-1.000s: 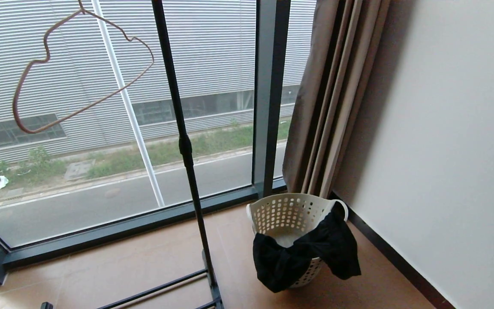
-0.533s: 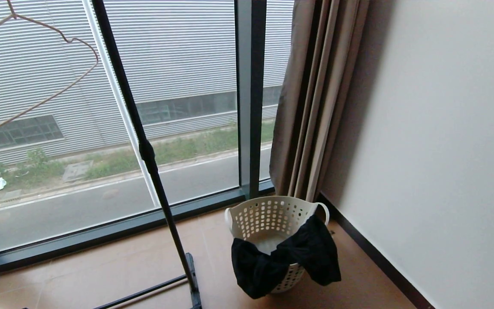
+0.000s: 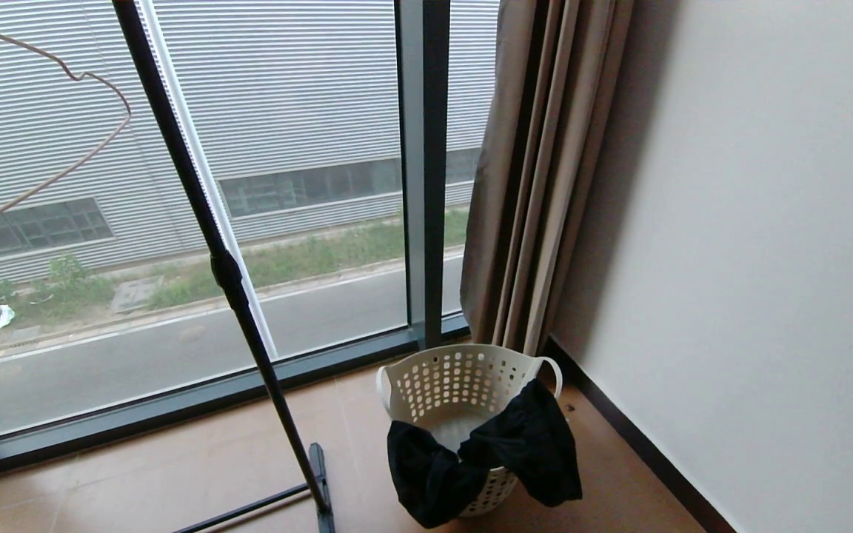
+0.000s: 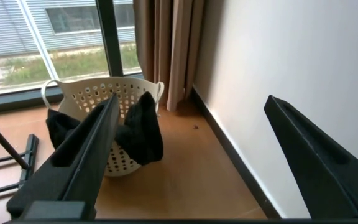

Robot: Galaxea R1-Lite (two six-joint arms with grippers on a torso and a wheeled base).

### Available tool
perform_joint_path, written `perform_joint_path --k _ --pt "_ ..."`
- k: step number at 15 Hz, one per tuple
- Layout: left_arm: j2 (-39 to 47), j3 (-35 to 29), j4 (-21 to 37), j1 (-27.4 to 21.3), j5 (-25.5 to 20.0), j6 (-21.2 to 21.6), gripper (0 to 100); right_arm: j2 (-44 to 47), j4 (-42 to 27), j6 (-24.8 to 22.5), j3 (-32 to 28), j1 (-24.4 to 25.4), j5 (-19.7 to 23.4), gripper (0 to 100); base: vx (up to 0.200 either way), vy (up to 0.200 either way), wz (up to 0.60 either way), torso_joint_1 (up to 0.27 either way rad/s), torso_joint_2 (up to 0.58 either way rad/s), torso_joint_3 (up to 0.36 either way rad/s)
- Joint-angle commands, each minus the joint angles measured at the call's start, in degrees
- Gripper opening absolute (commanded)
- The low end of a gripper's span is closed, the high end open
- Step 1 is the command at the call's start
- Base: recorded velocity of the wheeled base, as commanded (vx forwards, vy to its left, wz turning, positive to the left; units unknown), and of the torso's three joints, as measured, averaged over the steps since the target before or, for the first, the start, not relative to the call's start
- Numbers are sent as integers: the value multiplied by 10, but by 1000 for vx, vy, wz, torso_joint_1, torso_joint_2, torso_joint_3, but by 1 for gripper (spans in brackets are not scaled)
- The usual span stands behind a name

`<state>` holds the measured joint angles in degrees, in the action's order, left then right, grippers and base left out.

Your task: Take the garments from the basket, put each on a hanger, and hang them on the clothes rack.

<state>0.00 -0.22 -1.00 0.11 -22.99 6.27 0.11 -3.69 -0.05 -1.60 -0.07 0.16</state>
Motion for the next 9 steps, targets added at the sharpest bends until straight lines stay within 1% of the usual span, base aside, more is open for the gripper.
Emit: perform_joint_path --k 1,3,5,6,7,8,9 --pt "1 0 -1 0 -1 4 100 0 -6 -1 -2 0 -2 100 0 0 0 0 0 0" --pt "1 0 0 0 -1 5 100 18 -14 -3 -5 -1 -26 100 0 0 0 1 4 -40" --pt "1 0 0 0 -2 5 100 48 -16 -7 -10 -1 -25 100 0 0 0 2 2 -154" --pt "1 0 0 0 -2 6 100 83 -16 -8 -18 4 -25 100 0 0 0 2 7 -168" --pt "1 0 0 0 -2 5 100 141 -12 -21 -31 8 -26 100 0 0 0 7 7 -198" --pt "1 0 0 0 -2 5 100 174 -12 -26 -40 10 -26 100 0 0 0 2 2 -193" --pt "1 0 0 0 -2 6 100 227 -7 -32 -53 17 -25 100 0 0 0 2 7 -188"
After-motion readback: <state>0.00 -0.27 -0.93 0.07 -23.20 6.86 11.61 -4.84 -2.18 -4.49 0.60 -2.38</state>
